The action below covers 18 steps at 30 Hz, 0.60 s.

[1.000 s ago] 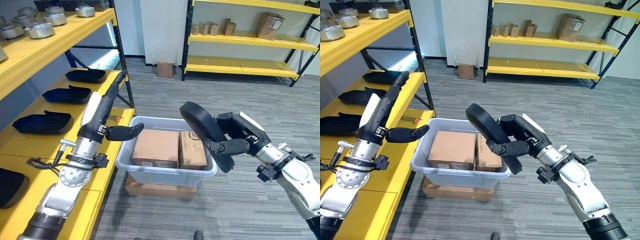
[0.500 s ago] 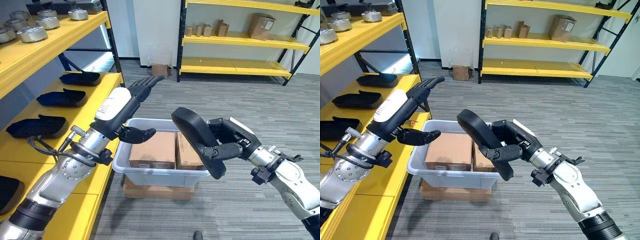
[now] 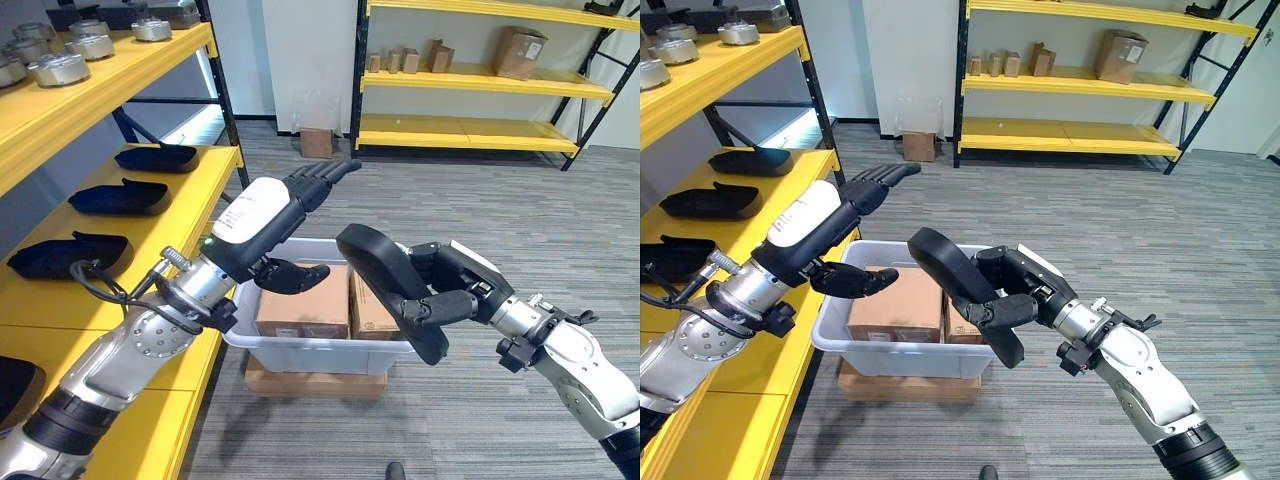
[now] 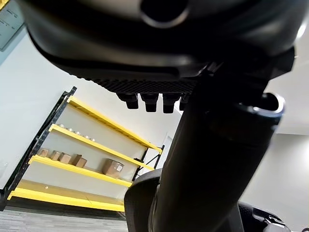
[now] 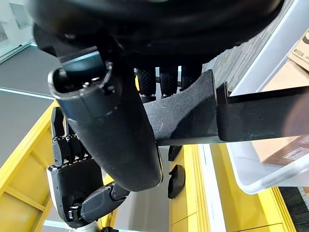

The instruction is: Move parts from the plastic box to the shelf.

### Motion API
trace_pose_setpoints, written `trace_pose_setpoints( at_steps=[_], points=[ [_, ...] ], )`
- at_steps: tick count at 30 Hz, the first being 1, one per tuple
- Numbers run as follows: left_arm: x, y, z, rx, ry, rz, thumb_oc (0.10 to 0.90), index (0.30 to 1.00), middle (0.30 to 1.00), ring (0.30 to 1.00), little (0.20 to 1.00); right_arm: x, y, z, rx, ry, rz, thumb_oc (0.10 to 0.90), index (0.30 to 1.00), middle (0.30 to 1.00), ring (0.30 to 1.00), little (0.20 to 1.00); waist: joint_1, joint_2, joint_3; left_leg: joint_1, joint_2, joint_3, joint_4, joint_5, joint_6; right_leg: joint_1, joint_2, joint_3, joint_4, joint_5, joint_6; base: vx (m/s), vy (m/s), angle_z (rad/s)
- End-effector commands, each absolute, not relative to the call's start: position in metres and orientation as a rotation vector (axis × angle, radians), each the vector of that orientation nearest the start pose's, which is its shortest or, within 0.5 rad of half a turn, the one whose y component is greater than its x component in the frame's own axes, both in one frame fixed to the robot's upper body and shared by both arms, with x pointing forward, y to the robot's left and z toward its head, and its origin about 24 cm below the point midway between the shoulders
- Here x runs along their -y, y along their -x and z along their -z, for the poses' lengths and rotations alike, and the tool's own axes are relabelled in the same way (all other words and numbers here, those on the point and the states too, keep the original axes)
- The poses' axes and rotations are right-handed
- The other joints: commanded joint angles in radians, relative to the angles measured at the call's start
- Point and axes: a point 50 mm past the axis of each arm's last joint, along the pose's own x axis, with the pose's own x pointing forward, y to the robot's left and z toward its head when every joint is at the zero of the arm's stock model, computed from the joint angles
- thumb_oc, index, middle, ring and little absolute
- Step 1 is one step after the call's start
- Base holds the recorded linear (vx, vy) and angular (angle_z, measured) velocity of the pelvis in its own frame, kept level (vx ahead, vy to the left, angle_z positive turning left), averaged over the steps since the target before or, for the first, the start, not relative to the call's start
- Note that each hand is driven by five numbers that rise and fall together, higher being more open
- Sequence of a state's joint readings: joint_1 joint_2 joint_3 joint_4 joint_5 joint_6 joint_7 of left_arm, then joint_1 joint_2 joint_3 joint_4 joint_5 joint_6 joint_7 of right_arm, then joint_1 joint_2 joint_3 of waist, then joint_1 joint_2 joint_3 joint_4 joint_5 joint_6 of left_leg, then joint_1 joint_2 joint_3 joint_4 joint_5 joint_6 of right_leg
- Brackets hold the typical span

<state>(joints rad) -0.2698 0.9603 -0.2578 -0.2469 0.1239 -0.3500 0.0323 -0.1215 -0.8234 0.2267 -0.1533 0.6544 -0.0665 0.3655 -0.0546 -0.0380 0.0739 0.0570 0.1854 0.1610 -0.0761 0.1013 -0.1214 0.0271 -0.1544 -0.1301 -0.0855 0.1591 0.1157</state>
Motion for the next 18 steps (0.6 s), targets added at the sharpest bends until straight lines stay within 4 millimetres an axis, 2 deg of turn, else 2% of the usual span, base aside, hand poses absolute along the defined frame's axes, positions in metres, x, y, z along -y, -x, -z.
trace_pose_setpoints(
  at_steps=[1, 18],
  points=[
    [-0.1587, -0.2522, -0.2301, 0.935, -0.919, 0.466, 0.9, 1.0, 1.0, 1.0, 1.0, 0.1813, -0.2669, -0.1916, 0.458, 0.119, -0.718, 0.4, 0.3, 0.3, 0.3, 0.3, -0.026, -0.017, -0.094, -0.076, 0.041, 0.057, -0.005, 0.048, 0.005, 0.15, -0.041, 0.0, 0.001, -0.177, 0.064, 0.0, 0.0, 0.0],
    [-0.1608, -0.2512, -0.226, 0.891, -0.903, 0.51, 0.9, 1.0, 1.0, 1.0, 1.0, 0.1798, -0.2666, -0.1912, 0.477, 0.099, -0.712, 0.4, 0.3, 0.3, 0.3, 0.3, -0.027, -0.014, -0.093, -0.071, 0.04, 0.064, -0.004, 0.046, 0.005, 0.149, -0.044, 0.009, 0.0, -0.176, 0.064, 0.0, 0.0, 0.0]
  ],
)
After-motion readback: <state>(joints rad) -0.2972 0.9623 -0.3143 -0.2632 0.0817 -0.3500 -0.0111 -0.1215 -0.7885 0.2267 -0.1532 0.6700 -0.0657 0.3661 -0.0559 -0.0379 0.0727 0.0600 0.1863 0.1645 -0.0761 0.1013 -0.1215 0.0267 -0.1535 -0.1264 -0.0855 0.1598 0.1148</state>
